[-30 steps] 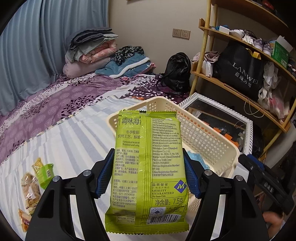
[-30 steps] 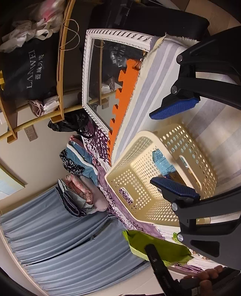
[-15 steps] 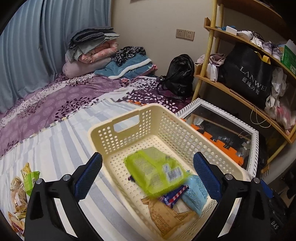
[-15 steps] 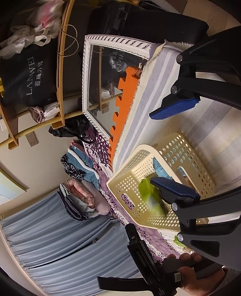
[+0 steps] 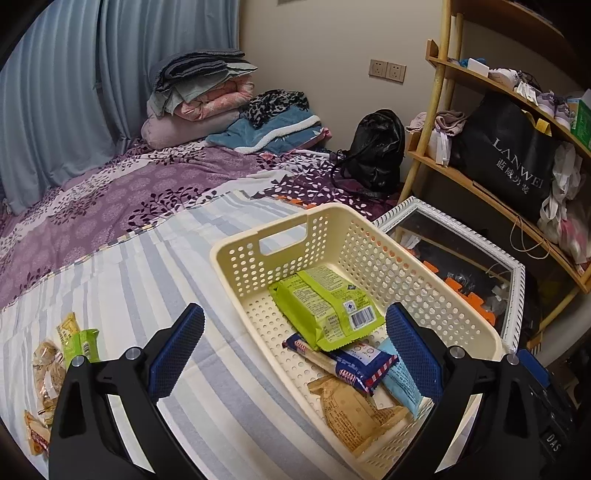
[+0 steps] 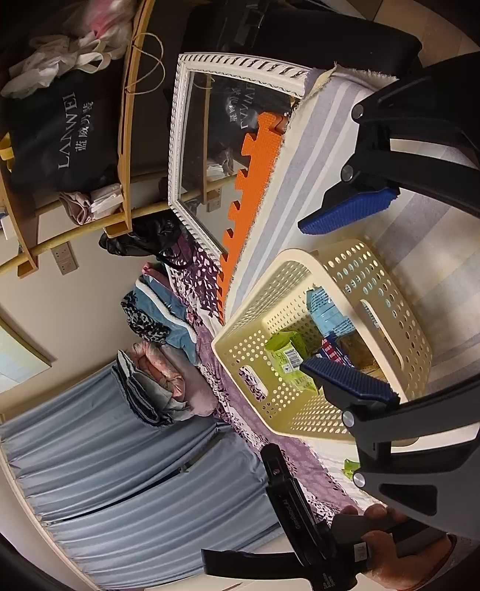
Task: Organize snacks
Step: 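Move both tools back toward the remaining snack packets on the bed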
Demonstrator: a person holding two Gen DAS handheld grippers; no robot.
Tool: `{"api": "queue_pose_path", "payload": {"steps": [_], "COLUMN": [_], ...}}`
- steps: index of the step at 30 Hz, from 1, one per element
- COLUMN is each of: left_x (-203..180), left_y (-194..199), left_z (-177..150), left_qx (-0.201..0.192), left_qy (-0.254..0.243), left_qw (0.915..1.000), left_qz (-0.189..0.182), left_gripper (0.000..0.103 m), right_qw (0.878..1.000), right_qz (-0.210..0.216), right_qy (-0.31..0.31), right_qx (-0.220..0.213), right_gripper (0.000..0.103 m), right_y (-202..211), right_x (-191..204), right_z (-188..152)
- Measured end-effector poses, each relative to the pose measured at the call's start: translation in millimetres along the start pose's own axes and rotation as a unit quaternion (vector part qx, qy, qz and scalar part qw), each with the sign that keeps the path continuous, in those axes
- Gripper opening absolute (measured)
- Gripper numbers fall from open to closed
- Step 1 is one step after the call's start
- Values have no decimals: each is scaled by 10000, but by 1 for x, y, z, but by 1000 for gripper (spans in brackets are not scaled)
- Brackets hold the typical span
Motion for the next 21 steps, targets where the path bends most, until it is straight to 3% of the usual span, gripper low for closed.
{"api": "queue_pose_path", "payload": {"steps": [16, 21], "left_x": [10, 27], "left_y": [53, 74], "left_z": [-23, -26], "left_qx": [-318, -416], "left_qy": [-303, -128], "left_qw": [9988, 9986], "left_qz": [237, 311], "left_gripper": [100, 100], "right_qw": [9992, 9979], "right_qz": [310, 500], "right_qy": [251, 414], "right_qx": [-27, -42], "right_gripper": [73, 73], "right_y": [7, 12], "right_x": [30, 48], "right_z": [-2, -5]}}
Point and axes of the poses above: each gripper's, at about its wrist camera, not at the fingertips, and y roughly against the way its jaws point, x to its left, z to its top, the point moved 3 cm from there along -y, roughly the way its jaws point, and after that the axes turned 9 degrees about -z, right-handed, at the moved point
